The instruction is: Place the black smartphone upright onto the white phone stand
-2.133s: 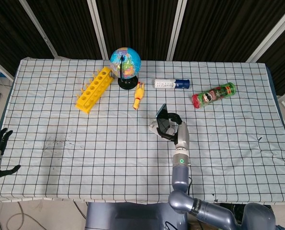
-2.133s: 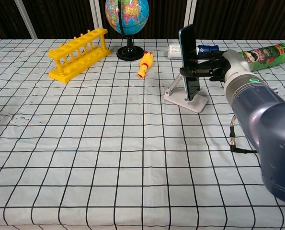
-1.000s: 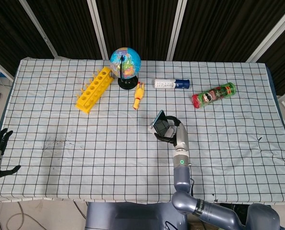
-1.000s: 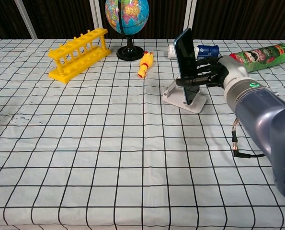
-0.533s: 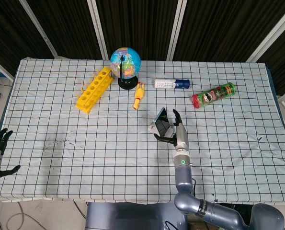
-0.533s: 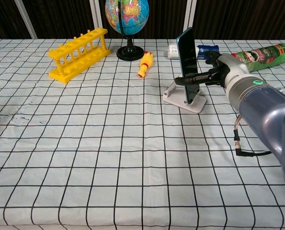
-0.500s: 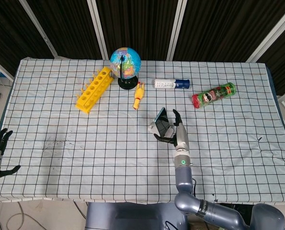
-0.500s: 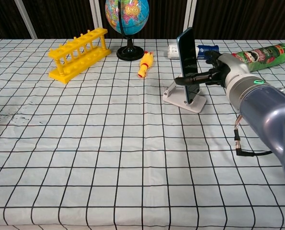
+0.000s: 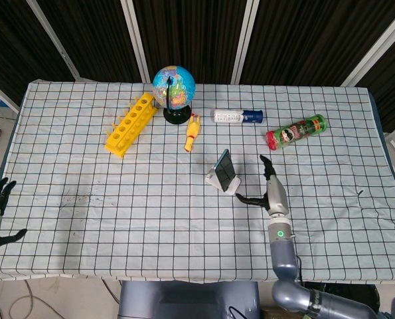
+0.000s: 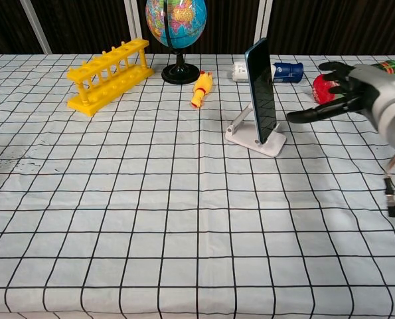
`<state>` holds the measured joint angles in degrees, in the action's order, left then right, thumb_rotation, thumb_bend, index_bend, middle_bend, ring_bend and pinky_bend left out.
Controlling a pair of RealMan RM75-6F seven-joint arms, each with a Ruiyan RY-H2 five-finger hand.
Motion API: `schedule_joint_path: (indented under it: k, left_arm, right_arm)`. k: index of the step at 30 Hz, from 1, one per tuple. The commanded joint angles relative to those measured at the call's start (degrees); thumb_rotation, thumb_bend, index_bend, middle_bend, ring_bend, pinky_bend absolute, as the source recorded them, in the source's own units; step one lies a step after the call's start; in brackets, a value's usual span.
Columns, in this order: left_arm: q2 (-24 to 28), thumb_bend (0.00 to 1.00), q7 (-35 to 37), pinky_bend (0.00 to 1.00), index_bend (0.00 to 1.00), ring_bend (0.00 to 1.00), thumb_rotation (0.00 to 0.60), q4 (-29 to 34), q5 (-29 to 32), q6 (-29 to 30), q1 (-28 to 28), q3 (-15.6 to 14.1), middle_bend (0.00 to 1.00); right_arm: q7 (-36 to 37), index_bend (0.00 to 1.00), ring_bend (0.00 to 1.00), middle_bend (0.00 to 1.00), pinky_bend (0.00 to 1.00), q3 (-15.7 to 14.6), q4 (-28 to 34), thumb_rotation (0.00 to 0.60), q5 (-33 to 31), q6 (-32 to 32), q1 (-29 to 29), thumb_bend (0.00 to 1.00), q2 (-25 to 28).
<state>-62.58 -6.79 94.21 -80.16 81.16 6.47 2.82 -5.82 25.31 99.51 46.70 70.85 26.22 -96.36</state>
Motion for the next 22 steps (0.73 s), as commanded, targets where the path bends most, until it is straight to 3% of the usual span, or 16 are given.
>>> schedule_joint_path:
  k: [1,7,13,22]
  left_arm:
    - [-0.35,0.01,-0.60,0.00,0.00,0.00,0.600,-0.43,-0.45,0.56,-0.10,0.00,0.00]
    - [-1.29,0.01,-1.63,0.00,0.00,0.00,0.600,-1.20,-1.05,1.79,-0.37,0.08,0.00]
    - [-2.47,0.00,-2.45,0.00,0.00,0.00,0.600,-2.03,-1.41,3.11,-0.66,0.37,0.00]
    - [-2.84,0.00,-4.25,0.00,0.00,0.00,0.600,-2.06,-1.39,3.43,-0.78,0.40,0.00]
  right_arm:
    - [0.79,0.00,0.00,0.00,0.16,-4.17,5.16,0.600,4.33,-0.25,-5.03,0.08,8.53]
    - [2.02,0.00,0.00,0.00,0.16,-11.94,6.33,0.600,16.55,0.75,-11.40,0.10,21.89]
    - [0.82,0.00,0.00,0.00,0.16,-19.57,-1.88,0.600,29.75,6.68,-16.54,0.08,28.11]
    - [-4.08,0.00,0.00,0.00,0.15,-21.77,-6.56,0.600,35.18,11.52,-18.60,0.07,29.52]
